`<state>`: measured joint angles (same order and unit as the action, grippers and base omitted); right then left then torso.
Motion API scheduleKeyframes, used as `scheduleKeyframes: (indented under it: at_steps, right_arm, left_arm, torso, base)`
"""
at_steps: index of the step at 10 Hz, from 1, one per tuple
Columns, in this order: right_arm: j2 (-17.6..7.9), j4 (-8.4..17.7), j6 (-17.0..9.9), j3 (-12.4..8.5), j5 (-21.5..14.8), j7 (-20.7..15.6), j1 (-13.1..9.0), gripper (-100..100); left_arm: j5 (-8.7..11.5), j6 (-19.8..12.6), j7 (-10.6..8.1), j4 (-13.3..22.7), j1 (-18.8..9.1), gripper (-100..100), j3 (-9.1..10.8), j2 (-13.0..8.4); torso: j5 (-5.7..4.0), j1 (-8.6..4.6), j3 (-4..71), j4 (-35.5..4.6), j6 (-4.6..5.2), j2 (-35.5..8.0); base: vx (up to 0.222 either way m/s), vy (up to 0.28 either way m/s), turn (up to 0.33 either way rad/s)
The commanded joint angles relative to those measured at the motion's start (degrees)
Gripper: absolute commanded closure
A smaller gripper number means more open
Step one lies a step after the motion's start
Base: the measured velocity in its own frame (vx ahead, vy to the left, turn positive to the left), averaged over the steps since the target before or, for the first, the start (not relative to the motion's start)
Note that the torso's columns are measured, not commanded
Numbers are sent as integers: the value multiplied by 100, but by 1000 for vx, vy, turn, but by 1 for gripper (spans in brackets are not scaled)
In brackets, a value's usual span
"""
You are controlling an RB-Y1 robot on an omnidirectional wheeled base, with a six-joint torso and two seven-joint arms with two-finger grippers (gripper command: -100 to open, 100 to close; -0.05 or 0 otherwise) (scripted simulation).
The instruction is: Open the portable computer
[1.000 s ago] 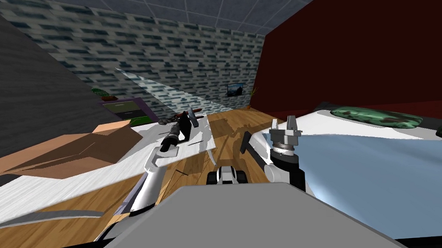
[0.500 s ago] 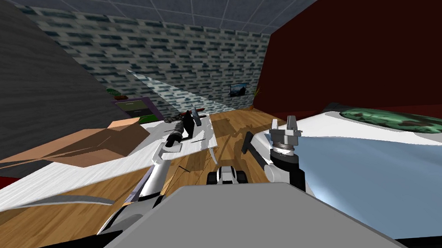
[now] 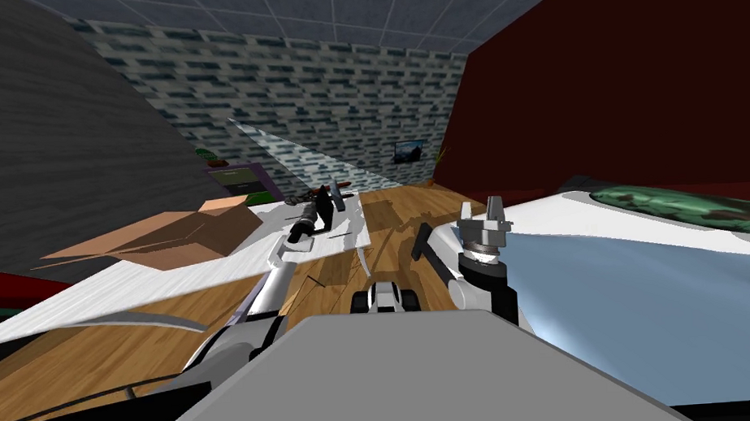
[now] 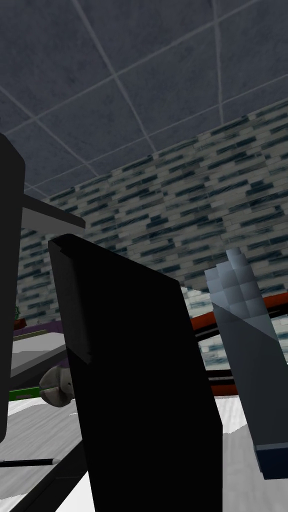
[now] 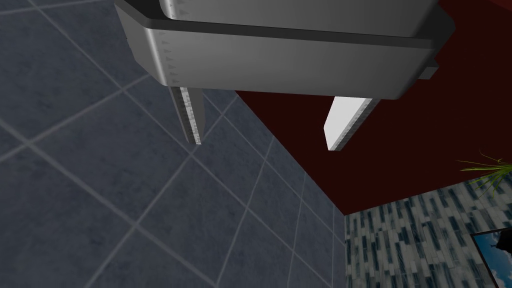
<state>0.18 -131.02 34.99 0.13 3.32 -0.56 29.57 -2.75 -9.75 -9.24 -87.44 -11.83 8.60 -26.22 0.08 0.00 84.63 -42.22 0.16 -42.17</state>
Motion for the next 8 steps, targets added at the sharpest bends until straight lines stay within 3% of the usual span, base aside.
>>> scheduleKeyframes:
  at_steps: [1, 2, 3, 4, 6, 7, 8]
  right_arm:
    - [0, 0, 0, 0, 0, 0, 0, 0]
    - [0, 0, 0, 0, 0, 0, 0, 0]
    - [0, 0, 0, 0, 0, 0, 0, 0]
    - [0, 0, 0, 0, 0, 0, 1, 0]
    - [0, 0, 0, 0, 0, 0, 0, 0]
    - [0, 0, 0, 0, 0, 0, 0, 0]
    - [0, 0, 0, -1, 0, 0, 1, 0]
  left_arm:
    - [38, 72, -39, 427, -116, 100, -38, -18]
    - [38, 72, -39, 498, -116, 100, -38, -18]
    - [186, 353, -189, 778, -489, 100, -227, -101]
    - [186, 353, -189, 900, -586, 100, -227, -101]
    - [186, 353, -189, 1161, -586, 100, -227, -101]
    - [334, 633, -339, 1317, -878, 100, -415, -184]
    - [334, 633, -339, 1402, -997, 100, -415, -184]
  torso:
    - [2, -1, 4, 7, 2, 9]
    - [10, 8, 15, 23, -4, 24]
    - [23, 24, 27, 41, -7, 43]
    - [11, 24, 18, 18, -13, 24]
    - [8, 12, 9, 14, -3, 15]
    - [18, 22, 19, 33, -13, 30]
    - [10, 18, 11, 16, -15, 15]
  base:
    - [-1, -2, -28]
    - [6, -1, -8]
    - [-46, -4, 185]
    - [-53, -10, 99]
    - [-12, 1, -20]
    - [-39, 1, 174]
    - [-52, -4, 115]
